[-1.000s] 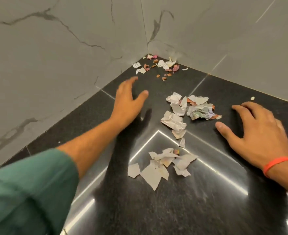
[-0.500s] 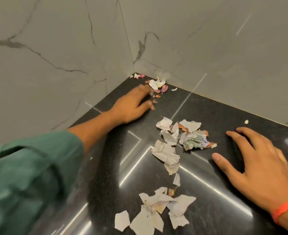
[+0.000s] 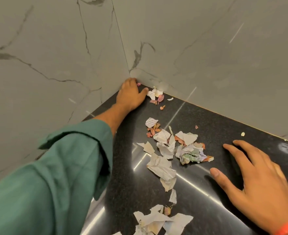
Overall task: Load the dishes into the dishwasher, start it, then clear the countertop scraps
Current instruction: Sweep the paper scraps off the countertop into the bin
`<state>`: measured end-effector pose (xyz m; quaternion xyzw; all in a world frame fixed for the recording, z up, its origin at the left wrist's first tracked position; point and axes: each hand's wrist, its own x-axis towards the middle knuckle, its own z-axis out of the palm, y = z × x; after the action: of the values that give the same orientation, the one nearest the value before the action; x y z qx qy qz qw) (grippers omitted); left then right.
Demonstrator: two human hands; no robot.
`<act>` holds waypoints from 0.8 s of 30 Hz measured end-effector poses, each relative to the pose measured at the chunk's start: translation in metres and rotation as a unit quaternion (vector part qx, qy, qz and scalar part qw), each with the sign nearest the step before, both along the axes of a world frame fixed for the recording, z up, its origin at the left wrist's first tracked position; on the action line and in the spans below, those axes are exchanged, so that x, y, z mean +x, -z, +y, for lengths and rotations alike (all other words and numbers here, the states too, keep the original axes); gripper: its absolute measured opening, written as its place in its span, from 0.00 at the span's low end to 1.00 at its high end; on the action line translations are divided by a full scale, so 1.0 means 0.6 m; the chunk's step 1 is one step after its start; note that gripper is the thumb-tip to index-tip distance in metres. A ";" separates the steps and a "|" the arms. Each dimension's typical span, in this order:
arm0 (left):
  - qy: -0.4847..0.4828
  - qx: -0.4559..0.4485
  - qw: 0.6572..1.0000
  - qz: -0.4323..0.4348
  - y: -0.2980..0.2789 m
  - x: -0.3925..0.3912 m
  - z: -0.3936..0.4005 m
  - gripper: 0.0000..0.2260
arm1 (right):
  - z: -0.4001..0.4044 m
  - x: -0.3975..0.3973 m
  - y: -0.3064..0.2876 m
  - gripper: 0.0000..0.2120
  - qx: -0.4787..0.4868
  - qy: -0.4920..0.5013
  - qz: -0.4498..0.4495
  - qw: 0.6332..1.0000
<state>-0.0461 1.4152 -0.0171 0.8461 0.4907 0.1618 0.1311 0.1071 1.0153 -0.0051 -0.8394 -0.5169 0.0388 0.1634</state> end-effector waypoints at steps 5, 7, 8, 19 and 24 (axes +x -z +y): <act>0.199 0.003 0.979 -0.042 -0.023 -0.031 -0.113 0.14 | -0.002 -0.002 -0.003 0.40 -0.001 0.000 0.004 1.000; 0.283 -0.012 0.955 -0.084 -0.030 -0.056 -0.192 0.14 | -0.003 -0.002 -0.004 0.40 -0.002 -0.004 0.001 1.000; 0.303 -0.020 0.947 -0.105 -0.031 -0.065 -0.219 0.15 | -0.004 -0.002 -0.005 0.39 -0.002 -0.005 0.000 1.000; 0.151 0.010 0.988 0.008 -0.007 0.026 -0.136 0.25 | -0.002 -0.001 -0.005 0.42 -0.013 -0.005 0.011 1.000; 0.327 -0.083 0.939 -0.064 -0.033 -0.031 -0.250 0.19 | -0.004 -0.001 -0.007 0.43 -0.015 -0.005 0.018 1.000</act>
<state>-0.0646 1.2653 0.0028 0.9338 0.1888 0.1229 0.2778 0.1064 1.0126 -0.0011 -0.8385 -0.5172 0.0621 0.1601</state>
